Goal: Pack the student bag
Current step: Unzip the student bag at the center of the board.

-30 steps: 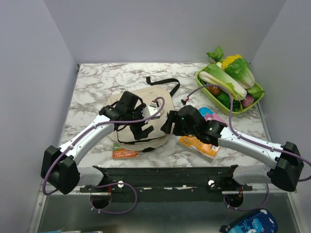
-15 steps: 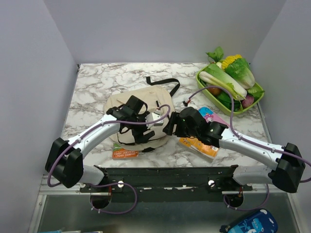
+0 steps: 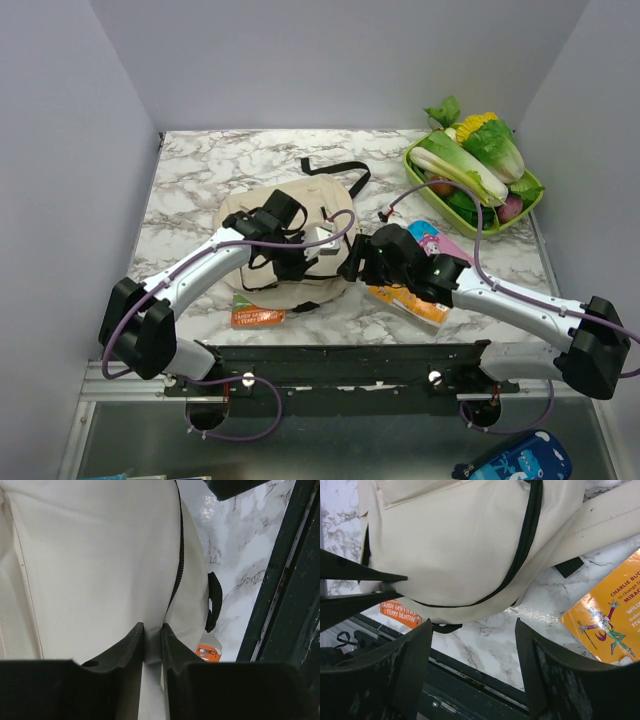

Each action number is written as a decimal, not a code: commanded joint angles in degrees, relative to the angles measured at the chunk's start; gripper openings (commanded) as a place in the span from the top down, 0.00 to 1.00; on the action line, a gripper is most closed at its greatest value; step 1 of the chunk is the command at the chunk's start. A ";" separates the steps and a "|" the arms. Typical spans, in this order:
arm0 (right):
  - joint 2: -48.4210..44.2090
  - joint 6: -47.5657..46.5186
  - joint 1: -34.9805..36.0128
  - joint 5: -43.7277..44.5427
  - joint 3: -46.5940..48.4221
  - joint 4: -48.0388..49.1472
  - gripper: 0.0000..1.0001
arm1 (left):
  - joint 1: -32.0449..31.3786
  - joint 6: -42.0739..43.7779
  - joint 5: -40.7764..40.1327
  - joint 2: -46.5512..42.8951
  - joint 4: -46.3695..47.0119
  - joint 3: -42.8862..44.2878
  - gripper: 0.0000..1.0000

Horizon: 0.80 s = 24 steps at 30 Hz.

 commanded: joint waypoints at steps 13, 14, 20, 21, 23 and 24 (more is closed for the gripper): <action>-2.48 -1.92 -0.19 -0.18 -6.89 8.23 0.26 | 2.29 -7.90 0.59 1.73 -4.14 7.13 1.00; -3.00 -2.01 -0.11 -0.09 -7.07 8.41 0.26 | 2.73 -8.69 0.59 2.17 -4.75 8.01 1.00; -2.83 -2.97 -0.11 0.26 -7.34 9.82 0.26 | 6.42 -11.77 0.42 0.08 -2.74 12.42 1.00; -1.96 -3.15 -0.11 0.09 -7.07 10.17 0.27 | 6.42 -12.30 0.33 -0.46 -2.30 12.24 1.00; -1.08 -3.68 0.24 0.17 -6.11 11.05 0.27 | 6.42 -12.30 0.33 -2.21 -1.07 10.84 1.00; 0.23 -4.03 0.59 0.26 -5.67 11.49 0.27 | 6.42 -12.39 0.41 -2.74 -0.72 10.40 1.00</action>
